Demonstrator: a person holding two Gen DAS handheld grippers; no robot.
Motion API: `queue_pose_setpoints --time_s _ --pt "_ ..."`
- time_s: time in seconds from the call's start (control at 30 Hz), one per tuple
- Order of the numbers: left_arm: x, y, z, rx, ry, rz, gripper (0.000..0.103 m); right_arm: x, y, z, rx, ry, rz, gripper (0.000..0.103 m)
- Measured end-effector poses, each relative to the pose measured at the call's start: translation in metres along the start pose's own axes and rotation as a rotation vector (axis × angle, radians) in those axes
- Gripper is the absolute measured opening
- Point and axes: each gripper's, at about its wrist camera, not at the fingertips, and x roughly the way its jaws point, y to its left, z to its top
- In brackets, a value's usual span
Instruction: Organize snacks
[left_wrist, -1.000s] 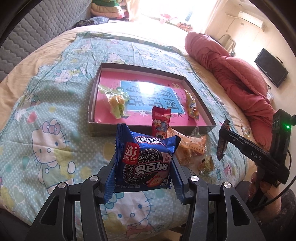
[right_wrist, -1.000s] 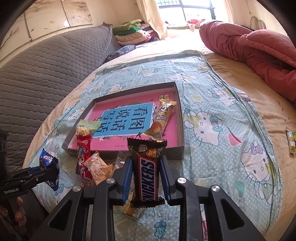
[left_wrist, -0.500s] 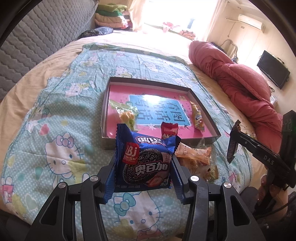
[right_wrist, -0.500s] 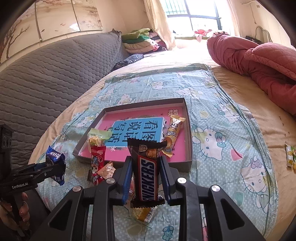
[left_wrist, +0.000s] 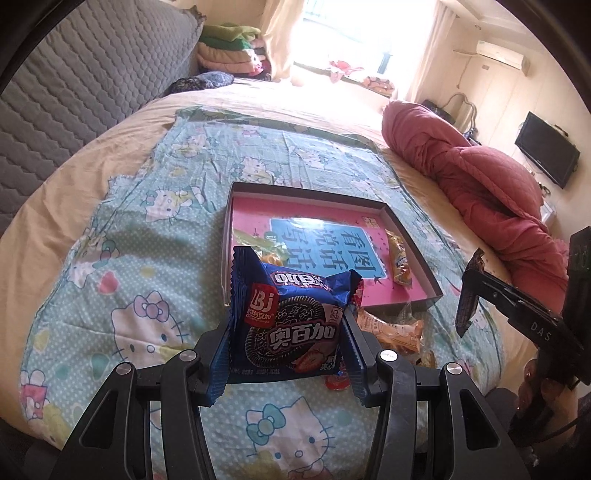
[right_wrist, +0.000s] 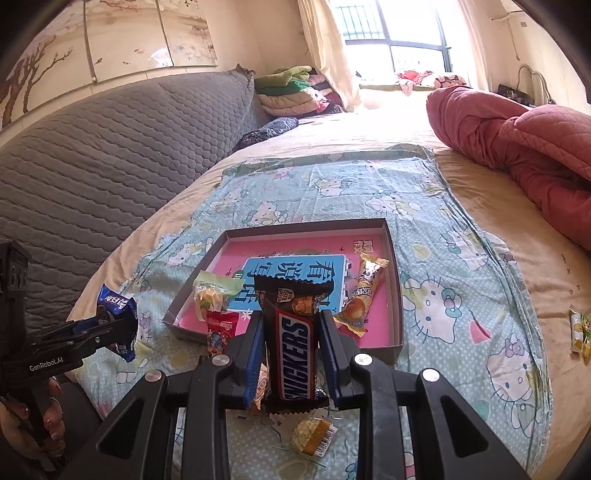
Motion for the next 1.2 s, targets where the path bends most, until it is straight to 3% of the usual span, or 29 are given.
queue_pose_setpoints --time_s 0.33,1.2 --pt "0.01 -0.004 0.013 0.02 -0.004 0.038 0.054 0.003 0.007 0.011 -0.002 -0.02 -0.002 0.029" --pt "0.047 -0.001 0.044 0.028 -0.007 0.044 0.054 0.009 0.014 0.037 0.018 -0.066 -0.034 0.029"
